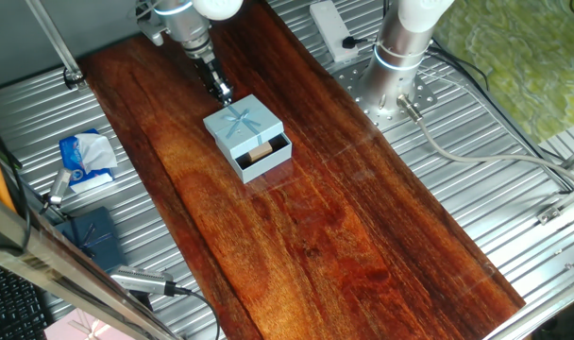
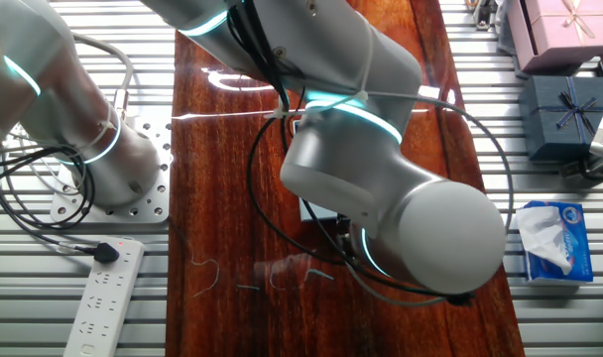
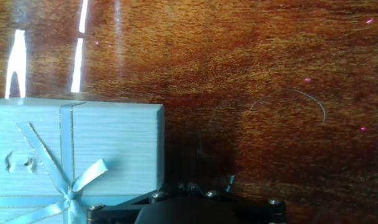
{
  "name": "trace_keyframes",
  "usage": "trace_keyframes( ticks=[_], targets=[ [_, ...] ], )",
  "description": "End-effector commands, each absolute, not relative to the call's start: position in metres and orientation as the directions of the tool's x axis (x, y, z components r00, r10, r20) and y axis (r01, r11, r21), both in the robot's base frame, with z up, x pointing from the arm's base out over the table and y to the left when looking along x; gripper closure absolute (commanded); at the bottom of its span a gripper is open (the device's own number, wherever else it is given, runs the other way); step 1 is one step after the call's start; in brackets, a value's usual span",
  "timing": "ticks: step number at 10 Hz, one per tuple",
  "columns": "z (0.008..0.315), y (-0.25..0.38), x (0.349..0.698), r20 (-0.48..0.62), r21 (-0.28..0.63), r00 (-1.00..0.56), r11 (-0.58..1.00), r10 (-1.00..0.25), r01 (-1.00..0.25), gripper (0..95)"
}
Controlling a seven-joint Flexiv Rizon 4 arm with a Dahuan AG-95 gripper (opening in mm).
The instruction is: Slide the outer casing onto the gift box
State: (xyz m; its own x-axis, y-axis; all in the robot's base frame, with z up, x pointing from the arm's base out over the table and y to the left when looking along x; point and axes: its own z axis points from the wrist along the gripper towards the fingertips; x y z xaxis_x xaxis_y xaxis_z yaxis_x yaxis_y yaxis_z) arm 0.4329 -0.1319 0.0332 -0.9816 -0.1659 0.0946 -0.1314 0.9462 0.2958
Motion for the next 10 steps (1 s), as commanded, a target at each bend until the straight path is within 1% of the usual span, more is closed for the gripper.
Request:
trace_keyframes(
  ticks=[1,10],
  targets=[
    [0.035,-0.126,0.432,0.100,0.292,-0.982,0.949,-0.157,-0.122,95.0],
    [0.040,-0.107,0.432,0.112,0.291,-0.984,0.952,-0.139,-0.101,95.0]
  ],
)
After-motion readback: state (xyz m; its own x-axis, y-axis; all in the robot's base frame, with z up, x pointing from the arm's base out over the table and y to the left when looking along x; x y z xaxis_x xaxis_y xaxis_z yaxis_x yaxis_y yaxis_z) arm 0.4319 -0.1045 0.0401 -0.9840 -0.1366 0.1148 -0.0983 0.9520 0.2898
